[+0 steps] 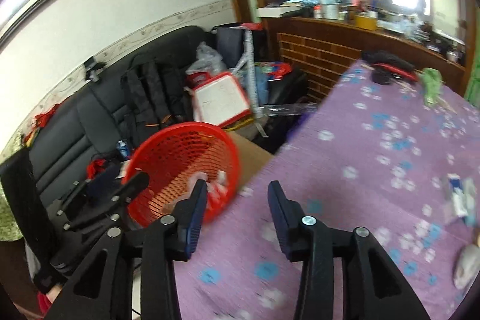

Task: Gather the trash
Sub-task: 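Return both tools to the table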

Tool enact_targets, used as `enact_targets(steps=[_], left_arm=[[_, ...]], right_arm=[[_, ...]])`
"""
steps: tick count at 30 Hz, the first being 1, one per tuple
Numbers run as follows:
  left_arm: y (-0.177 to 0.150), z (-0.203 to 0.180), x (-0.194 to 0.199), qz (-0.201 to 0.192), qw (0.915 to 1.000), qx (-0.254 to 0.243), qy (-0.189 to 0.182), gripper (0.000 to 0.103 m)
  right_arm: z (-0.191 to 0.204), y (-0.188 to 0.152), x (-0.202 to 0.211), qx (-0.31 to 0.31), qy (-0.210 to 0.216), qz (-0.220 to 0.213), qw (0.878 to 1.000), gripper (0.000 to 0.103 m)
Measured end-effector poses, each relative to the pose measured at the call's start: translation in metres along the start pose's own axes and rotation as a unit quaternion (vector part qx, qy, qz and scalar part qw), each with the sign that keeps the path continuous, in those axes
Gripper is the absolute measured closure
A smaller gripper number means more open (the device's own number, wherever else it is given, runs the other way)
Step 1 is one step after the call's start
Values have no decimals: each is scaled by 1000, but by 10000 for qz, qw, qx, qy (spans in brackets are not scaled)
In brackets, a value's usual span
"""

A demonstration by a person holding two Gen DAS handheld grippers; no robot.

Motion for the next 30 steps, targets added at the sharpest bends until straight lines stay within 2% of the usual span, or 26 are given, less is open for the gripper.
enact_targets(steps=[3,9,15,22,25,30], left_arm=[[-4,-25,8,-58,9996,-257,-84,37],[-19,-81,15,66,9969,-657,-423,36],[-36,-144,28,145,9898,-1154,-817,35],[-59,-213,44,290,9769,-1704,-1255,35],[-67,-243,57,286,9689,-1970,-1467,35],[-76,-285,74,307,9560,-2281,-1820,33]], right_arm=[[-32,-16,25,-237,-283,-113,9993,49],[-105,-59,70,-986,-784,-145,9919,48],[-160,-93,121,-1525,-1125,-375,9812,48],[-223,-131,186,-2198,-1636,-715,9591,49],[-254,-142,214,-2514,-1919,-904,9443,49],[-307,-157,235,-3022,-2206,-858,9234,49]])
Point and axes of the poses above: each gripper's, at about its wrist camera, not at the fingertips, and x roughly against the way its jaws point, z to its left, y to its top, the point moved 10 cm from there along -x, roughly the way its jaws point, and after that the axes turned 9 degrees about y, right-handed, at the moved point
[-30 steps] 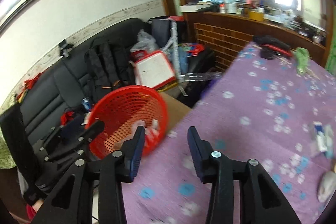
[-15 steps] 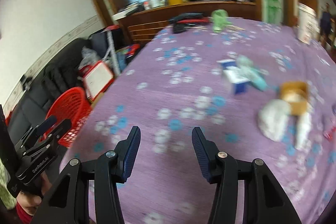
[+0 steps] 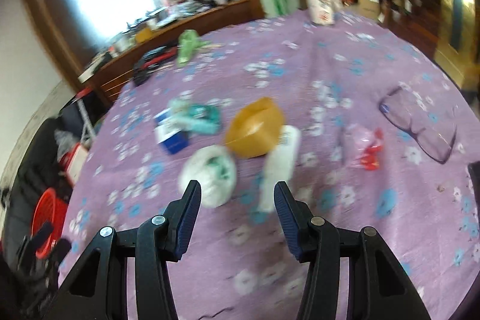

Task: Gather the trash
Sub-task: 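Return both tools to the table, then grasp the white spray bottle with the right gripper while the left gripper grasps the white cloth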

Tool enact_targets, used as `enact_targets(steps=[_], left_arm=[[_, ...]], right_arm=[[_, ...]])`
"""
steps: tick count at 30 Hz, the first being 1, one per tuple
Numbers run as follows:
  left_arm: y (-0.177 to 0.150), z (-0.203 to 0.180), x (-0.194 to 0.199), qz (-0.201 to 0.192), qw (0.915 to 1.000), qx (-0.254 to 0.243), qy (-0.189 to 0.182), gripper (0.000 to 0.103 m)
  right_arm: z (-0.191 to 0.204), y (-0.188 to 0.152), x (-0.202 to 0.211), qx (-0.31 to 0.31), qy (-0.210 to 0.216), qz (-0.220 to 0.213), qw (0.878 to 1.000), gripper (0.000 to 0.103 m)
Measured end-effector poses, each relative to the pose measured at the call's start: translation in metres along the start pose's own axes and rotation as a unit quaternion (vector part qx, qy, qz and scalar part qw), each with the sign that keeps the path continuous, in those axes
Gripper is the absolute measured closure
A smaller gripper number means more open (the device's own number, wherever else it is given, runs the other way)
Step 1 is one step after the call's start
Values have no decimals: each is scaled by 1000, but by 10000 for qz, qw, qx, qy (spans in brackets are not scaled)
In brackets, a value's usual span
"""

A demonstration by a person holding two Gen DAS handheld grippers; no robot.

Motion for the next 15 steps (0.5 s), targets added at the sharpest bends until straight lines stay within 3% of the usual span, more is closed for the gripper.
enact_targets(steps=[8,15], left_arm=[[17,-52,-10,244,9977,-217,-599,33],[32,-79,-19,354,9958,-325,-783,32]], right_arm=[[-38,7,-42,-328,-286,386,9983,58],[-47,8,-62,-229,-384,454,9980,64]])
Point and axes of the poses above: each gripper's, at about its wrist camera, not at the fingertips, and x roughly against the way its jaws point, z to its left, y to its top, the point moved 10 cm from there along -x, roughly the way its jaws point, and after that the axes turned 9 degrees about y, right-handed, at the moved point
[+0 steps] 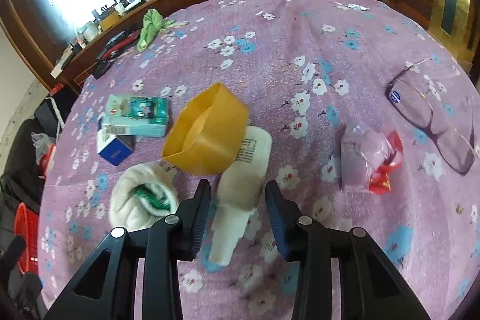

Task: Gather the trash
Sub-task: 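Grasp the white spray bottle with the right gripper while the left gripper grasps the white cloth, then lift the cloth and spray bottle and carry them toward the red wastebasket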

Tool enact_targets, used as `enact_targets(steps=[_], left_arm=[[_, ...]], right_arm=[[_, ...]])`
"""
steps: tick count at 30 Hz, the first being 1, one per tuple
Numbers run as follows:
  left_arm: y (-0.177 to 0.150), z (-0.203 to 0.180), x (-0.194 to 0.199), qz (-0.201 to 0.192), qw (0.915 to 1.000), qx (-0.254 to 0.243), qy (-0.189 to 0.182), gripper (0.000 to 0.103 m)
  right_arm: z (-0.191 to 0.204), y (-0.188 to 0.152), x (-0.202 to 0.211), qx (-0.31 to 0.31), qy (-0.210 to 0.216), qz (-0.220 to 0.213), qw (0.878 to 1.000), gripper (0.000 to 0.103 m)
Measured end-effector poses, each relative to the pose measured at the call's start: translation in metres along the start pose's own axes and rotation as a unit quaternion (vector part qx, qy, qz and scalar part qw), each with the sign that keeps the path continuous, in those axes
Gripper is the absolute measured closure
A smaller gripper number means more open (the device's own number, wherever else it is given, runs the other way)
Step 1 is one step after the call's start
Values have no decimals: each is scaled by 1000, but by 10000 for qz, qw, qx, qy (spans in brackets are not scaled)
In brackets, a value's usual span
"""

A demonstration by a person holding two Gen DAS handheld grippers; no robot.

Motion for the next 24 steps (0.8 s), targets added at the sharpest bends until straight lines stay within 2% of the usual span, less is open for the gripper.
enact_targets(steps=[2,9,19,21,23,24], left_arm=[[4,-12,-4,36,9999,-44,-113,31],[16,-48,-29,264,9990,-106,-358,29],[24,-84,-92,583,9976,-245,-280,28],[24,-89,-100,615,9974,-264,-272,33],[24,-93,-107,670,9969,-244,-343,56],[23,-94,-109,701,9965,-229,-383,58]], right_arm=[[-2,0,-3,-34,96,13,9999,68],[-16,1,12,-79,31,-358,9993,68],[-30,2,19,-264,169,-548,9980,69],[-28,2,20,-226,178,-591,9978,69],[-26,3,22,-172,175,-630,9977,68],[-25,3,24,-136,170,-665,9975,68]])
Point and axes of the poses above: each gripper's, at about its wrist camera, not at the fingertips, and x roughly against the way its jaws point, z to its left, y to its top, the point moved 10 cm from there along -x, roughly the way its jaws point, and after that the axes turned 9 degrees about y, right-handed, at the moved point
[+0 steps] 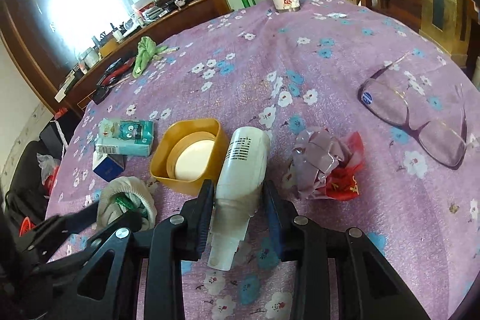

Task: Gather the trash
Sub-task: 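Lift the cloth and spray bottle and carry them toward the red wastebasket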

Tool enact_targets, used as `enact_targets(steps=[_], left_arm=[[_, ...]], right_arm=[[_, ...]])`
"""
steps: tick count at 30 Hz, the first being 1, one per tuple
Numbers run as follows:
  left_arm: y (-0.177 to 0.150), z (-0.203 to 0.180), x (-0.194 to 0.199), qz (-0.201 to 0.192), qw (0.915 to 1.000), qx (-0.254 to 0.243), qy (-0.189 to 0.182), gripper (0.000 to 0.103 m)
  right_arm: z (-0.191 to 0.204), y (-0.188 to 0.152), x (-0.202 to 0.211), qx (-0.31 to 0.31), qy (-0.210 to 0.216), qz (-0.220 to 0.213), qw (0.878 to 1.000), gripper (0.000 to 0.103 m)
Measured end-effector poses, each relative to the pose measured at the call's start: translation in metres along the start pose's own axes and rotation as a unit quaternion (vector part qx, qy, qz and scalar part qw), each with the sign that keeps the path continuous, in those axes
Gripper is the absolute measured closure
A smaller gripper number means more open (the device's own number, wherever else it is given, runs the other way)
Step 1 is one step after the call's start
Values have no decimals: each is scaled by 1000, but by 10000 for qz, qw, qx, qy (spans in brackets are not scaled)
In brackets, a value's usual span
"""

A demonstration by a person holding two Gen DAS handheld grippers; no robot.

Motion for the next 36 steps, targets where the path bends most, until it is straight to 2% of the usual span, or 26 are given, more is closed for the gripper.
enact_targets(steps=[3,5,11,16,20,25,30,36], left_arm=[[-1,-1,-4,-22,10000,12,-6,62],[-2,0,-2,-66,9999,64,-78,69],[-8,20,20,-337,9991,228,78,70],[-18,54,49,-628,9964,391,425,70],[-30,84,65,-713,9931,595,715,69],[-47,110,78,-819,9893,688,993,69],[-67,124,86,-847,9868,750,1160,69],[-80,136,97,-911,9843,863,1244,69]], right_arm=[[3,3,4,93,-21,-111,9999,68],[5,4,7,164,-63,-183,9997,68],[20,10,20,492,-72,-515,9974,68],[35,12,24,747,86,-629,9952,68],[53,5,20,983,216,-450,9939,68],[94,-22,28,1329,570,-109,9894,68],[125,-52,37,1662,787,79,9829,68],[144,-78,38,1815,878,246,9792,68]])
Point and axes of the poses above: each gripper's, at about its wrist camera, not at the fingertips, and x roughly against the way its jaws point, z to its left, y to its top, the point moved 10 cm from there along -x, roughly the way its jaws point, and after that the axes turned 9 degrees about y, right-handed, at the moved point
